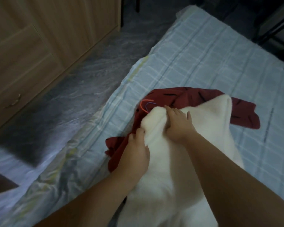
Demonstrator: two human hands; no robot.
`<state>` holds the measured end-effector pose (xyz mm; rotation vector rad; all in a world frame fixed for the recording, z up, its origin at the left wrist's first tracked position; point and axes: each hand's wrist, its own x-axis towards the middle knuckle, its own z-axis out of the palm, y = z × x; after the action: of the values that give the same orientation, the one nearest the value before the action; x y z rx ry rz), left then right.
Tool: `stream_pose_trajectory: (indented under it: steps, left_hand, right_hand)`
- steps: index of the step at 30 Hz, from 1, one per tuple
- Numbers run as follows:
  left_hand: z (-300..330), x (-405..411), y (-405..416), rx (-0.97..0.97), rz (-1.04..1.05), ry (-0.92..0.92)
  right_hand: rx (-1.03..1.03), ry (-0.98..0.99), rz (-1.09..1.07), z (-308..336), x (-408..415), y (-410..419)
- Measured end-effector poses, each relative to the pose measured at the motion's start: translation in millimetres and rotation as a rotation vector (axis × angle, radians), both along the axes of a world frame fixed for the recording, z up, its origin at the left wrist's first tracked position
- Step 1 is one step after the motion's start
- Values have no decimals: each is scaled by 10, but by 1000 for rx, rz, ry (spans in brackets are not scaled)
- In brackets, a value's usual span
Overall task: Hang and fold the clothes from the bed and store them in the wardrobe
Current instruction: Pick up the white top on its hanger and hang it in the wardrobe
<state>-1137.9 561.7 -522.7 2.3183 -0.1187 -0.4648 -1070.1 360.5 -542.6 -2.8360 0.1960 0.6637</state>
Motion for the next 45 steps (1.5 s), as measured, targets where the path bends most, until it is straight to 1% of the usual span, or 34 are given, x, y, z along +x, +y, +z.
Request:
stream_pose_trajectory:
  steps: [3, 6, 8, 9, 13, 15, 17, 19, 23, 26, 29, 31, 33, 35, 37, 39, 41, 43, 45]
  left_hand:
    - [117, -57, 114, -124, -54, -159]
    - [329, -88, 263, -197, -123, -302]
    - [484, -54, 348, -201, -108, -328]
    - [571, -26, 381, -190, -102, -311]
    - [985, 83, 497, -144, -176, -183]
    - [1258, 95, 560, -130, -211, -181]
    - [1559, 62, 634, -131, -253, -217]
    - [1876, -17, 732, -151, -312, -247]
    - [2594, -224, 991, -364, -471, -236]
    - [3152, -393, 1195, -496, -535, -275]
    - [3623, -575, 1414, -610, -593, -297]
    - [3908, -714, 1572, -631, -671, -267]
    - [4142, -881, 1716, -620, -716, -290]
    - [4307, -1080, 1848, -603, -718, -367]
    - [4431, -1309, 1970, -506, -704, -445]
    - [4522, -1552, 2099, -351, -765, -489]
    - [4617, -1825, 2229, -273, -823, -429]
    - [4696, -2143, 2325, -266, -812, -366]
    - [4754, -2461, 2377, -264, -788, -346]
  right_hand:
    - [44, -157, -70, 251, -91, -40]
    - [-19, -362, -71, 628, -259, -65]
    - [-44, -489, -88, 918, -430, -57]
    - [-44, -524, -106, 1058, -522, -43]
    - [-97, -558, -155, 1590, -906, 101]
    - [-121, -610, -175, 1866, -1095, 226]
    - [-131, -662, -206, 2188, -1254, 369]
    - [-100, -721, -250, 2536, -1432, 520]
    - [-44, -800, -368, 3299, -1970, 935]
    - [35, -778, -431, 3849, -2416, 1275]
    - [64, -739, -453, 4316, -2856, 1443]
    - [77, -769, -462, 4531, -3159, 1547]
    - [61, -854, -480, 4639, -3451, 1692]
    - [36, -952, -512, 4649, -3707, 1871]
    - [43, -1033, -514, 4619, -3927, 2040]
    - [51, -1075, -479, 4585, -4136, 2162]
    - [59, -1024, -450, 4582, -4358, 2232]
    - [85, -913, -425, 4602, -4614, 2301]
    - [96, -825, -399, 4614, -4872, 2369]
